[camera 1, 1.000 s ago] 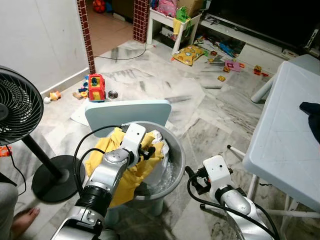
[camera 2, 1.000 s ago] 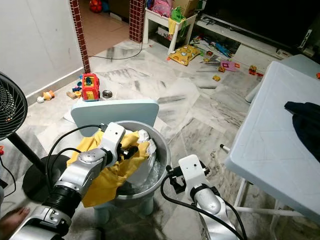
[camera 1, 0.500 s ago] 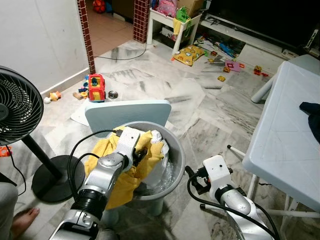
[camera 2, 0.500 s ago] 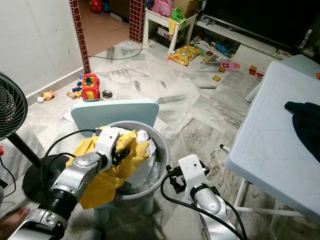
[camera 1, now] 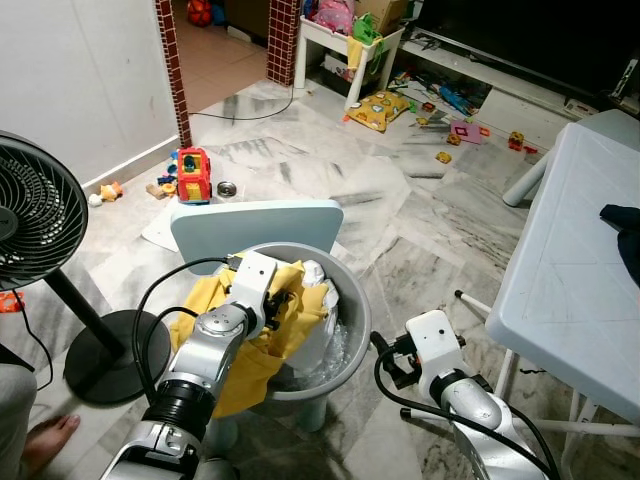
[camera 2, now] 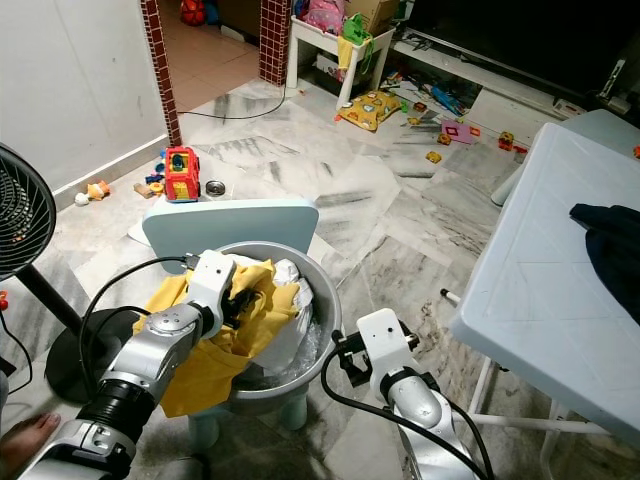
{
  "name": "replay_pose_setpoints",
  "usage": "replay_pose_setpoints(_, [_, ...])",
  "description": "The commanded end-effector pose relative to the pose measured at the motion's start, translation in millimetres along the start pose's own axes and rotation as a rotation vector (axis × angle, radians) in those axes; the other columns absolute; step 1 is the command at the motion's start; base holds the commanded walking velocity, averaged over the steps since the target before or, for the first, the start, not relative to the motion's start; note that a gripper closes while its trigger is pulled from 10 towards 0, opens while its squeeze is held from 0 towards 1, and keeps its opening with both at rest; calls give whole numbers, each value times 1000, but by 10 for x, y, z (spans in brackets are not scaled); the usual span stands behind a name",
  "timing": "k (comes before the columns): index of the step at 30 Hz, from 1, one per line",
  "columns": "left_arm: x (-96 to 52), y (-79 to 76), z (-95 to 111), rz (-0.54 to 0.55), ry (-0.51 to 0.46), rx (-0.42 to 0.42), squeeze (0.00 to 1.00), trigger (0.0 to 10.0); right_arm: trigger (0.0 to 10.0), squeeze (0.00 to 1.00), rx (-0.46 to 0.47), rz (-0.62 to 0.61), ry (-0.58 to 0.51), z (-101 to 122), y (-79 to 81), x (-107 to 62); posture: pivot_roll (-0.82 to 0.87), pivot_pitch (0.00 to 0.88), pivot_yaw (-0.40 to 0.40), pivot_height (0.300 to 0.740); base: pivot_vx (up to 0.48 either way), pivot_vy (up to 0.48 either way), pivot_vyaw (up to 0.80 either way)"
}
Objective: Hang hanger
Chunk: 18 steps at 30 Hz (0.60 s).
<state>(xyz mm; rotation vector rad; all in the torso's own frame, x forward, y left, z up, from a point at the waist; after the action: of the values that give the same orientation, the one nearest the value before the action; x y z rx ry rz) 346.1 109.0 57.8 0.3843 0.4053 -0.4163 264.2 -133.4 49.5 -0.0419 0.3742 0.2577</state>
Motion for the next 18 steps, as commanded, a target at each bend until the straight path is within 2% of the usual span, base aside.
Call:
replay_pose_setpoints(1, [15,-12,60,6,-17,6,0,0,10000,0,-6,-27,-3,4,-83,-11,124,92,-152,740,0,0,0])
replay_pose_setpoints(16, [13,-71,48,4,-29,-6,0,0,10000,0,-10,-23,-3,6,-81,-16,122,90,-157,740,0,0,0])
replay_pose_setpoints(18, [11,-61,95,13,-59,9,0,0,10000,0,-10,-23,-2,2,-83,-14,122,90,-159,740,0,0,0])
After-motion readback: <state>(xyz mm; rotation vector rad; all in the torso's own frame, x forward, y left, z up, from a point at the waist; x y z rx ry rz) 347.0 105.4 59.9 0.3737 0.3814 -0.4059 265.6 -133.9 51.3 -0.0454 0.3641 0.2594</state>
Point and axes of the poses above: a point about 5 cm out from each wrist's last joint towards the gripper, its own x axis pointing out of the wrist towards the gripper, its own z axis along the axis of the wrist's last joint, y = z × x, the point moved 2 cm from there along x, pointing out of the wrist towards the gripper, and after that the axes turned 13 degrees about x, right-handed, at the moved point
